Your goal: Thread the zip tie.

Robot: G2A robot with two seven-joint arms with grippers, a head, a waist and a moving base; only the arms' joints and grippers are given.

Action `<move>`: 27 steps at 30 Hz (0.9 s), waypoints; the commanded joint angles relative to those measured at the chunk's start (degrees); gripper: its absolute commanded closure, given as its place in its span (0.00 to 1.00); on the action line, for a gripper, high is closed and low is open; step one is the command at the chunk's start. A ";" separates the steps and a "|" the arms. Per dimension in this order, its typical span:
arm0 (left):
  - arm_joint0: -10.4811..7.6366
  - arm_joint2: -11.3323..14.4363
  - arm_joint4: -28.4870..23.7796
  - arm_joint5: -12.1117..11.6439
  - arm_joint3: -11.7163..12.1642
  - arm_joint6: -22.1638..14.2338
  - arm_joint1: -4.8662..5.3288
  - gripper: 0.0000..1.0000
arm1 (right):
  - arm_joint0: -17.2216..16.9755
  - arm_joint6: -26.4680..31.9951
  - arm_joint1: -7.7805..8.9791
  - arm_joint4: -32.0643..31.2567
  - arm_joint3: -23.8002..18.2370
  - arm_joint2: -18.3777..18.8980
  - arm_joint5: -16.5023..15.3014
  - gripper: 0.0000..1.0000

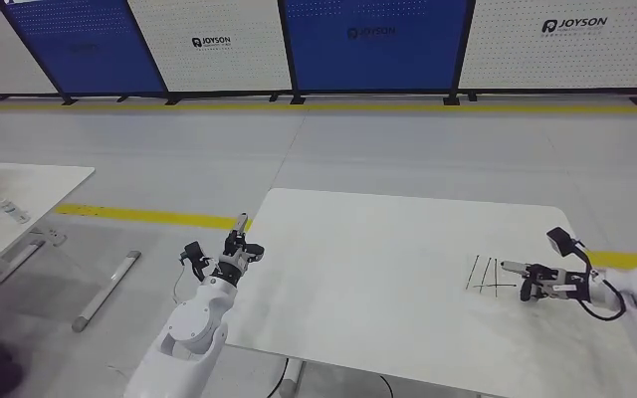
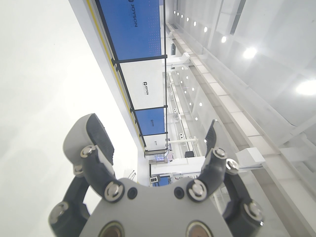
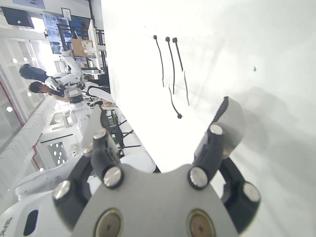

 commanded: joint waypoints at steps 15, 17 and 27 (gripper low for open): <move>0.00 0.00 0.00 0.00 0.00 0.00 0.00 0.00 | 0.01 2.56 -0.12 1.52 4.16 1.27 -2.65 0.57; 0.00 0.00 0.00 0.00 0.00 0.00 0.00 0.00 | 0.12 2.68 -0.18 1.62 4.40 1.35 -2.44 0.58; 0.00 0.00 0.00 0.00 0.00 0.00 0.00 0.00 | 1.13 3.13 -1.01 0.96 5.58 0.62 -1.32 0.69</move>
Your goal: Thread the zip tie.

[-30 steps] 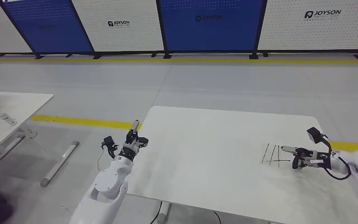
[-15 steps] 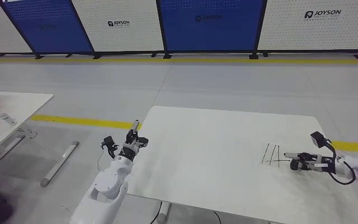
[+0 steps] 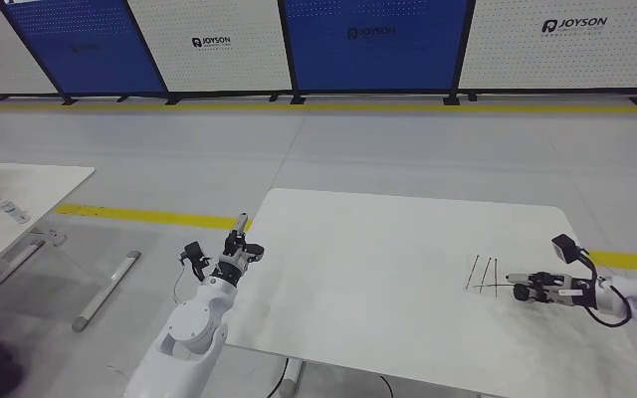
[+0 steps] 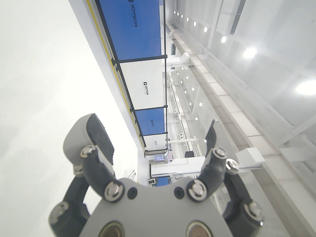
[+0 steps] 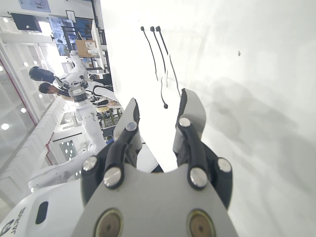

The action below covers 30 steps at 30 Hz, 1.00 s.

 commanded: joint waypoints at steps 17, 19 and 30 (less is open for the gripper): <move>0.00 0.00 0.00 0.00 0.00 0.00 0.00 0.00 | 1.35 0.27 -1.14 -0.70 3.00 -0.50 -0.39 0.98; 0.00 0.00 0.00 0.00 0.00 0.00 0.00 0.00 | 1.41 0.48 -1.21 -0.59 3.31 -0.41 -0.67 1.00; 0.00 0.00 0.00 0.00 0.00 0.00 0.00 0.00 | 0.84 2.99 -0.16 1.87 3.23 2.44 -2.21 1.00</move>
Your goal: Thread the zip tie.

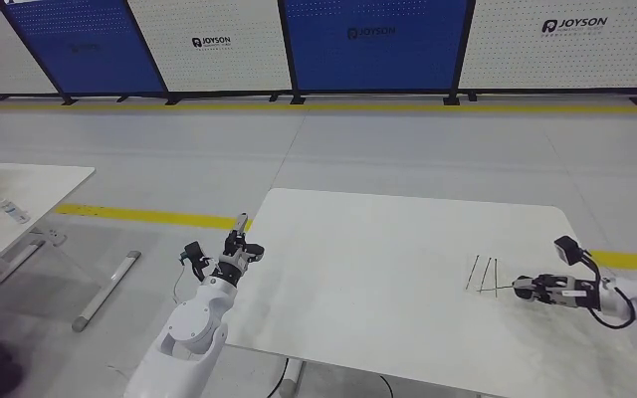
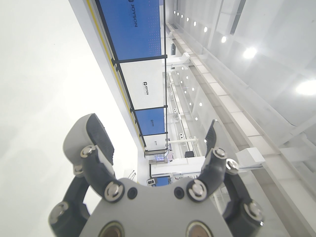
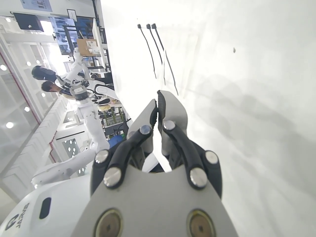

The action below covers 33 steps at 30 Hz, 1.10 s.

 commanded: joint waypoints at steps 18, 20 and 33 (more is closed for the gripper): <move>0.00 0.00 0.00 0.00 0.00 0.00 0.00 0.00 | -13.82 0.39 6.34 9.85 -21.82 13.72 0.03 1.00; 0.00 0.00 0.00 0.00 0.00 0.00 0.00 0.00 | -13.82 0.39 6.34 9.85 -21.82 13.72 0.03 1.00; 0.00 0.00 0.00 0.00 0.00 0.00 0.00 0.00 | -15.87 -1.65 3.21 21.79 -33.47 9.56 0.03 1.00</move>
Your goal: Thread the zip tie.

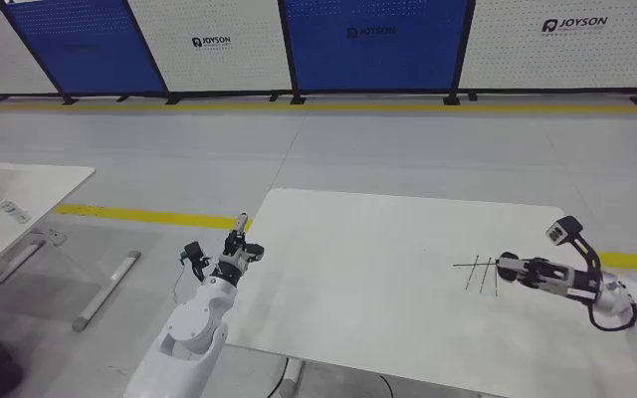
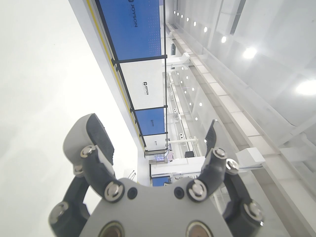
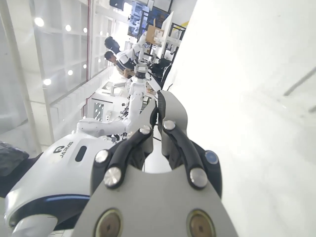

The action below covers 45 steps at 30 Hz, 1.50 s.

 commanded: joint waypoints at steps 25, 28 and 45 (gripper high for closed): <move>0.00 0.00 0.00 0.00 0.00 0.00 0.00 0.00 | 3.66 -3.49 -5.90 8.07 3.18 -10.54 1.80 1.00; 0.00 0.00 0.00 0.00 0.00 0.00 0.00 0.00 | 4.25 0.88 -6.95 12.19 6.17 -11.42 0.56 1.00; 0.00 0.00 0.00 0.00 0.00 0.00 0.00 0.00 | 6.59 -3.16 -10.35 12.47 9.35 -15.46 0.00 1.00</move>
